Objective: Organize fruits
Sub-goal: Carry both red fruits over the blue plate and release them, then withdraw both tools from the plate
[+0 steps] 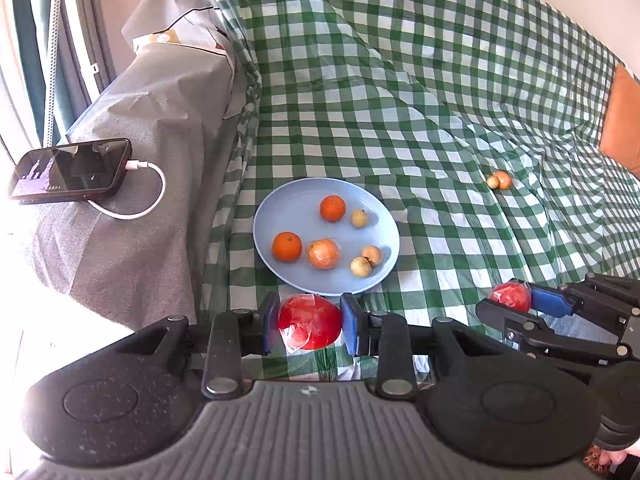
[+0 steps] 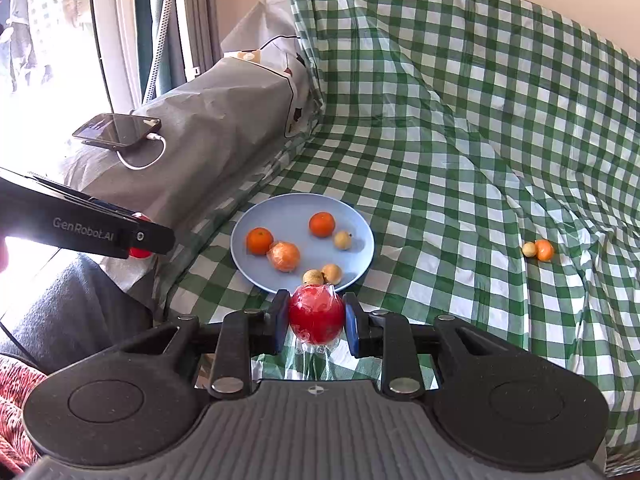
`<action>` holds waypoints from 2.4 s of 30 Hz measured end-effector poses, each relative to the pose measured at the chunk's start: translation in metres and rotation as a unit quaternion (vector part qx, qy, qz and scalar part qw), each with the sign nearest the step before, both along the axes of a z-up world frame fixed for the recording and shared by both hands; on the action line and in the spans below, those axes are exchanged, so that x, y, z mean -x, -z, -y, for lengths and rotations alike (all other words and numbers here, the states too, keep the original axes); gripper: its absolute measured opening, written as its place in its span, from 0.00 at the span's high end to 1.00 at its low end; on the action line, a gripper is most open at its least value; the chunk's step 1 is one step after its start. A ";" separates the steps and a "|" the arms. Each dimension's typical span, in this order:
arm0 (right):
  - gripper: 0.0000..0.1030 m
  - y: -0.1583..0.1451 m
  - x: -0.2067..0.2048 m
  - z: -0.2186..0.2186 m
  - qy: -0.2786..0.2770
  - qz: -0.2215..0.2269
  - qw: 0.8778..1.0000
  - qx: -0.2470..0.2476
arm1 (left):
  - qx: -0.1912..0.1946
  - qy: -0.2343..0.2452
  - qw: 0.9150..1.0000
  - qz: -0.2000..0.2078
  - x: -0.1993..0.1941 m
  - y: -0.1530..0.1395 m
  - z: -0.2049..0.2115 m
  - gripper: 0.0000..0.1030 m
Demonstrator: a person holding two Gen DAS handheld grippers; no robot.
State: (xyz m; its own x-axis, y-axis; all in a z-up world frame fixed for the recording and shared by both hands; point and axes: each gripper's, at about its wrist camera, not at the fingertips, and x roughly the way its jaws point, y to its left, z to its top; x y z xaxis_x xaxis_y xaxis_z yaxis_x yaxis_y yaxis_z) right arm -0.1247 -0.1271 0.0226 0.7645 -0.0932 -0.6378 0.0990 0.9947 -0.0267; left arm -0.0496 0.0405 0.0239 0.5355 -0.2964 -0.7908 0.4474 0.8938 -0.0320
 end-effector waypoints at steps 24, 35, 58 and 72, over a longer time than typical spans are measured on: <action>0.71 0.029 -0.095 0.028 0.000 -0.027 1.000 -0.015 | -0.016 -0.012 1.000 -0.017 -0.110 0.035 0.044 0.65; 0.71 0.071 -0.150 0.036 -0.012 -0.076 0.997 -0.013 | -0.043 -0.001 0.998 -0.043 -0.159 0.085 0.075 0.65; 0.03 0.069 -0.125 0.037 0.005 -0.133 0.990 -0.053 | -0.070 -0.033 0.996 -0.036 -0.103 0.068 0.030 0.00; 0.01 0.021 -0.038 -0.005 -0.003 -0.023 0.999 0.033 | -0.067 -0.056 0.996 -0.010 -0.025 0.040 -0.005 0.00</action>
State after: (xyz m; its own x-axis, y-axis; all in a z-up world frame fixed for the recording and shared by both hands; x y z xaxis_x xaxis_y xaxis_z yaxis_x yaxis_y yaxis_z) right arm -0.0869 -0.1218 0.0015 0.7351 -0.1321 -0.6650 0.0908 0.9912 -0.0965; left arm -0.0245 0.0450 -0.0158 0.5427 -0.1268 -0.8303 0.3445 0.9352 0.0823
